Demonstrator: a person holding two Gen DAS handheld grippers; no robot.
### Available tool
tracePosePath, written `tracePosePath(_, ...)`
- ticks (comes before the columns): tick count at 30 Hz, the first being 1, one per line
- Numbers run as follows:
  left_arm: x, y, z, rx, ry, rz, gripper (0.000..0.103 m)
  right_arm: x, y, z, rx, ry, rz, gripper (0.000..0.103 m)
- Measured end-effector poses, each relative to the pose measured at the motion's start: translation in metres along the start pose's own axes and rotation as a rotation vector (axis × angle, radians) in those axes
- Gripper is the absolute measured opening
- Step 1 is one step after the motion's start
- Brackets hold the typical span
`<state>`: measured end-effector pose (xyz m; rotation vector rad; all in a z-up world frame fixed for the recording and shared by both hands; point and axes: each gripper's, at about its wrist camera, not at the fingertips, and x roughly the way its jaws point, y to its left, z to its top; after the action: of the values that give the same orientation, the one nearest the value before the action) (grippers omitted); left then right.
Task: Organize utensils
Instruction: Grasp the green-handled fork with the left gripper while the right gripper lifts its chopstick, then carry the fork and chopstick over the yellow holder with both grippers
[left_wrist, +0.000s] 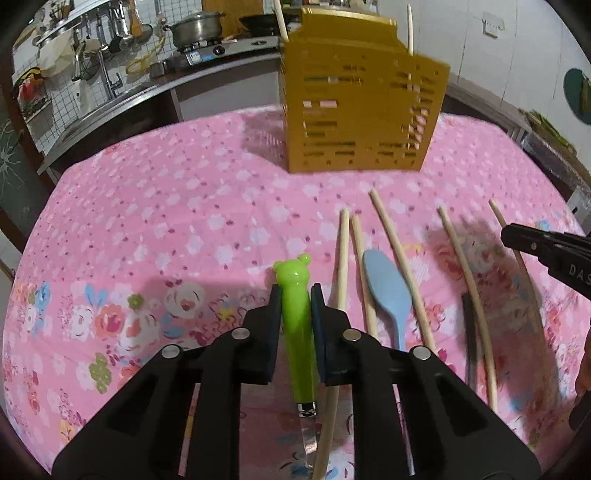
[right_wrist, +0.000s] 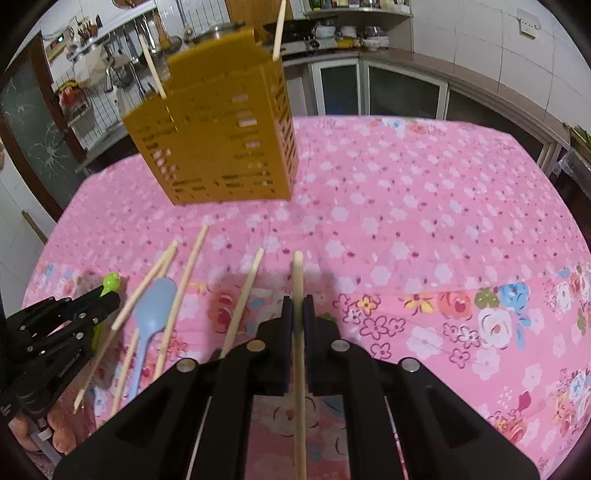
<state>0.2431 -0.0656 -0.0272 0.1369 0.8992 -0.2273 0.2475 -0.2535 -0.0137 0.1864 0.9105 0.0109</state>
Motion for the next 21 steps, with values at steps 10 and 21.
tracePosePath(10, -0.034, 0.010, 0.019, -0.030, -0.122, -0.031, 0.014, -0.041, 0.003, 0.012, 0.005, -0.126, 0.058, 0.006)
tracePosePath(21, -0.070, 0.020, 0.035, -0.048, -0.237, -0.072, 0.014, -0.069, 0.004, 0.022, 0.005, -0.225, 0.082, 0.006)
